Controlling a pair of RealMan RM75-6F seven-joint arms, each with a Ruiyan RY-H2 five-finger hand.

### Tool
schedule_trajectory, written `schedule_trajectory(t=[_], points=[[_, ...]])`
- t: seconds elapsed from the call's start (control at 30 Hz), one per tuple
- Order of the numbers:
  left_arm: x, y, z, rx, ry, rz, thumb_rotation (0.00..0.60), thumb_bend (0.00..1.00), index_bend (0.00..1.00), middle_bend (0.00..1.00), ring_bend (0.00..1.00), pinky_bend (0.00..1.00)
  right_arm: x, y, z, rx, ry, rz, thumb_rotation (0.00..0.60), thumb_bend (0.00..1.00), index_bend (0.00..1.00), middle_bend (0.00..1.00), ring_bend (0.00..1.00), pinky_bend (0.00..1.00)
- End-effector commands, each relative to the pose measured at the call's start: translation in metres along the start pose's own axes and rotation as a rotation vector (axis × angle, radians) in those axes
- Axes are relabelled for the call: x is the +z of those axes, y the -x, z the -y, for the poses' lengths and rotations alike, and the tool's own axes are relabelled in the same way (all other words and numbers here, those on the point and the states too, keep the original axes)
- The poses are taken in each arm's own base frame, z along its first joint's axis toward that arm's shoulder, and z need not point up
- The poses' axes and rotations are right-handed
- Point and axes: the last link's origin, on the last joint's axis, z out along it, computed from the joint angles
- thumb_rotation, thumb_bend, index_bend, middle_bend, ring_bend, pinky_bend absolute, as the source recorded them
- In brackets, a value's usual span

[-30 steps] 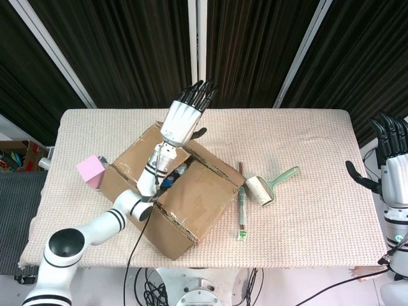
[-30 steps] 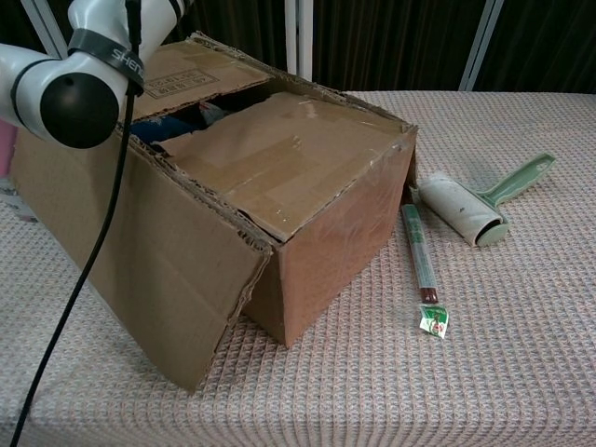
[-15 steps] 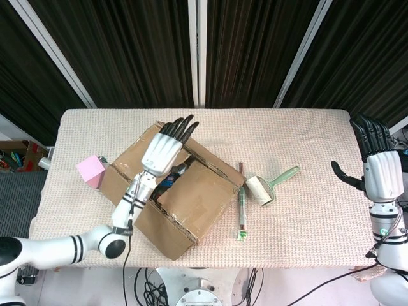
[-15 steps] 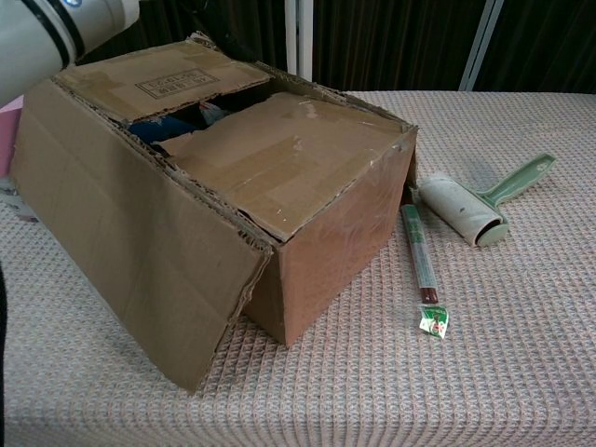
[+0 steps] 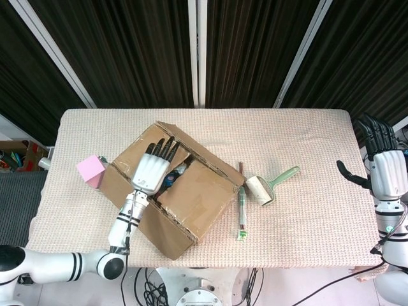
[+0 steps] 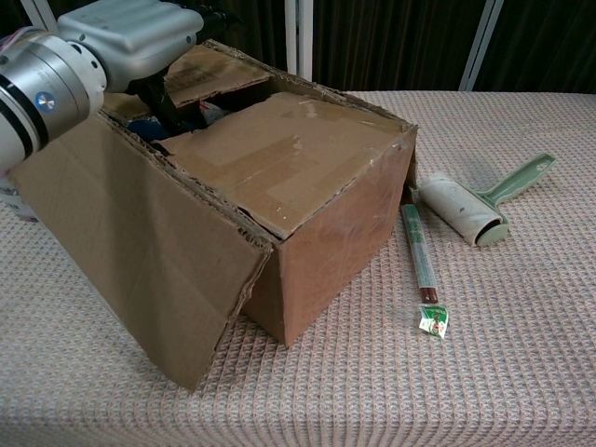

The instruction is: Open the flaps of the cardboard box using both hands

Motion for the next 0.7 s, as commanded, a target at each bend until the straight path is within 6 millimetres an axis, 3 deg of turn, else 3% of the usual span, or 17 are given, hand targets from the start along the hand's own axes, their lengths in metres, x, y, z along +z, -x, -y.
schedule_trajectory(t=[0.03, 0.37, 0.7], points=[[0.001, 0.0, 0.002, 0.053, -0.01, -0.04, 0.6, 0.01, 0.03, 0.0, 0.09, 0.21, 0.0, 0.0, -0.001, 0.004, 0.003, 0.0, 0.6, 0.18, 0.0, 0.0, 0.0, 0.0], [-0.006, -0.022, 0.027, 0.106, -0.075, -0.113, 0.6, 0.23, 0.03, 0.0, 0.09, 0.21, 0.001, 0.005, 0.006, 0.007, -0.008, 0.006, 0.6, 0.18, 0.0, 0.0, 0.0, 0.0], [0.0, -0.051, 0.05, 0.14, -0.166, -0.246, 0.6, 0.26, 0.03, 0.0, 0.09, 0.21, 0.002, 0.007, 0.015, 0.001, -0.021, 0.008, 0.6, 0.18, 0.0, 0.0, 0.0, 0.0]])
